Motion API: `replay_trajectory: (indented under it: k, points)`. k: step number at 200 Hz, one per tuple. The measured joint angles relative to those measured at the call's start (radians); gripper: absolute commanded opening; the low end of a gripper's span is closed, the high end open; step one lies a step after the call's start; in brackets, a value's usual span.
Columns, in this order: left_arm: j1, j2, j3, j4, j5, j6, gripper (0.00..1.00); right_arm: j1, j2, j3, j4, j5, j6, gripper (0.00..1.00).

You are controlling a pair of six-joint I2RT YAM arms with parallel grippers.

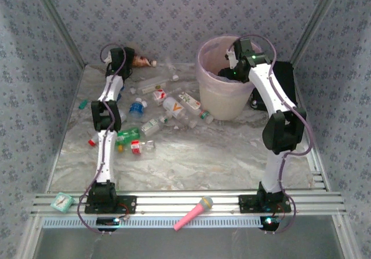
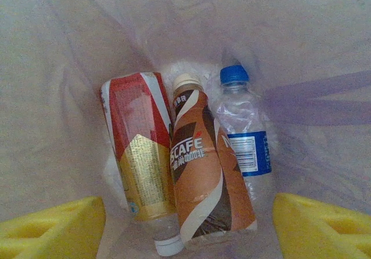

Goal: Put the plastic bottles in the bin

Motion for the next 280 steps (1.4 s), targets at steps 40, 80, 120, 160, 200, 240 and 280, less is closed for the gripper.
replay_trajectory:
  k: [40,80,120,160,200,240,280]
  points:
    - [0.003,0.027,0.006,0.032,0.004,-0.05,0.61,0.0,-0.055,-0.017,0.029,0.01,0.0,0.77]
    - [0.01,0.034,-0.003,0.046,0.029,-0.066,0.53,0.0,-0.069,-0.018,0.039,0.02,0.0,0.77]
    - [0.011,-0.081,-0.248,0.2,0.044,-0.075,0.52,0.002,-0.081,-0.025,0.038,0.019,0.001,0.82]
    - [0.011,-0.222,-0.499,0.282,0.069,-0.077,0.51,-0.003,-0.098,0.029,0.009,0.003,0.015,0.95]
    - [0.014,-0.369,-0.722,0.39,0.091,-0.095,0.49,-0.01,-0.157,0.088,-0.015,0.002,0.025,1.0]
    - [0.034,-0.581,-1.001,0.615,0.105,-0.154,0.45,0.003,-0.28,0.094,-0.047,-0.027,0.032,1.0]
    - [0.062,-0.838,-1.253,0.752,0.161,-0.2,0.38,0.069,-0.378,0.094,-0.068,-0.096,0.031,1.0]
